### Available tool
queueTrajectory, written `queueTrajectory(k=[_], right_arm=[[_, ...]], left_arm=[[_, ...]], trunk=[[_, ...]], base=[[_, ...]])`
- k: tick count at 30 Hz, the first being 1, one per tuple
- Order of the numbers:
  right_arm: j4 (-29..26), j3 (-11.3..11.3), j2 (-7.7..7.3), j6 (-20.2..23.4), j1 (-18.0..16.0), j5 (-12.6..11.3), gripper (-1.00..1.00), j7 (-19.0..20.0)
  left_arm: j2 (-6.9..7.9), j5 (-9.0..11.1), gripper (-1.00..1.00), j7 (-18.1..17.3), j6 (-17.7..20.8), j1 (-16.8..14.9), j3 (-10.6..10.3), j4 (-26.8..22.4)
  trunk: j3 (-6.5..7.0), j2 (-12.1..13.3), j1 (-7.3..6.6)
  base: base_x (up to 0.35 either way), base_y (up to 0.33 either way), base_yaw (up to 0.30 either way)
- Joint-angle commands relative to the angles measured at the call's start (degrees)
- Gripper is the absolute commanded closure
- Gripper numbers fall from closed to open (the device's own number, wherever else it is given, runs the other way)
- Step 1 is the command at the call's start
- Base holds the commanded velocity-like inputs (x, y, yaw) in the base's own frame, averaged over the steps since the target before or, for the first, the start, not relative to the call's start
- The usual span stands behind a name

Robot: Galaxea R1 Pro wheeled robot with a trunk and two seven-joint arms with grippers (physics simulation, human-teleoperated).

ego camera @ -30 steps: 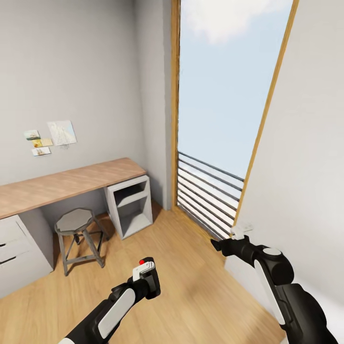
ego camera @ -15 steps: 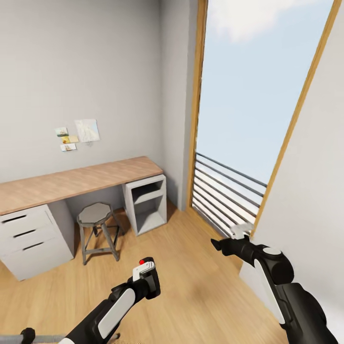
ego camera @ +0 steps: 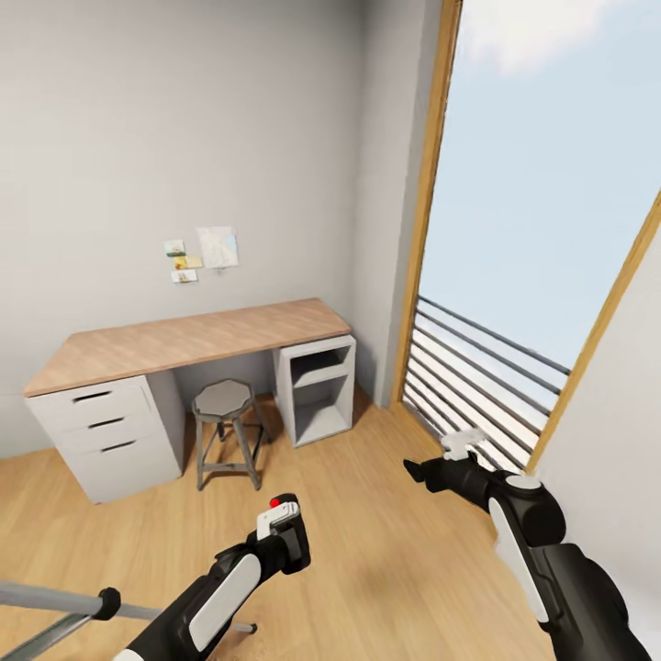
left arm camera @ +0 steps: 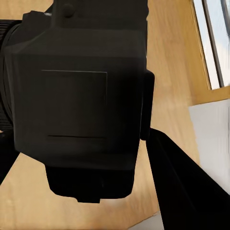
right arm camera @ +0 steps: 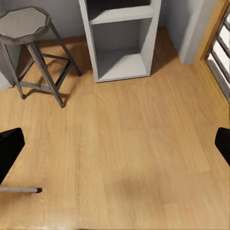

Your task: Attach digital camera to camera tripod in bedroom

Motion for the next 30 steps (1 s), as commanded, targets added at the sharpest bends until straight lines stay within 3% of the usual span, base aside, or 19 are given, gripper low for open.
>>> queueTrajectory(k=[1, 2, 3, 4, 12, 22, 30], right_arm=[[-0.1, 0.0, -0.07, 0.3, 0.0, 0.0, -1.0, 1.9], [-0.1, 0.0, -0.06, 0.3, 0.0, 0.0, -1.0, 2.9], [-0.1, -0.1, -0.03, 0.3, 0.0, 0.1, -1.0, 6.3], [-0.1, 0.0, -0.03, 0.2, 0.0, 0.1, -1.0, 6.5], [-0.1, 0.0, -0.03, 0.3, 0.0, 0.1, -1.0, 7.2], [-0.1, -0.1, -0.02, 0.3, 0.0, 0.1, -1.0, 7.3], [-0.1, -0.1, 0.04, 0.3, -0.1, 0.1, -1.0, 7.3]], left_arm=[[0.05, 0.3, 1.0, 0.4, 0.1, -0.1, -0.3, -0.2], [0.04, 0.3, 1.0, 0.4, 0.1, -0.1, -0.4, -0.2], [-0.1, 0.3, 1.0, 0.5, 0.1, -0.1, -0.5, -0.2], [-0.12, 0.3, 1.0, 0.6, 0.1, -0.1, -0.5, -0.2], [-0.3, 0.3, 1.0, 0.6, 0.1, -0.1, -0.7, -0.3], [-0.93, 0.3, 1.0, 0.6, 0.3, -0.1, -1.6, -0.3], [-1.04, 0.2, 1.0, 0.6, 0.3, -0.1, -2.3, -0.3]], trunk=[[-0.1, -0.1, 0.02], [-0.1, -0.1, 0.02], [-0.1, -0.1, 0.02], [-0.1, -0.1, 0.02], [-0.1, -0.1, 0.02], [-0.1, -0.1, 0.02], [-0.1, -0.1, 0.02]], base=[[0.0, 0.0, 0.284], [0.0, 0.0, 0.284], [0.0, 0.0, 0.283], [0.0, 0.0, 0.283], [-0.025, -0.008, 0.284], [-0.228, -0.084, 0.284], [-0.085, -0.025, 0.284]])
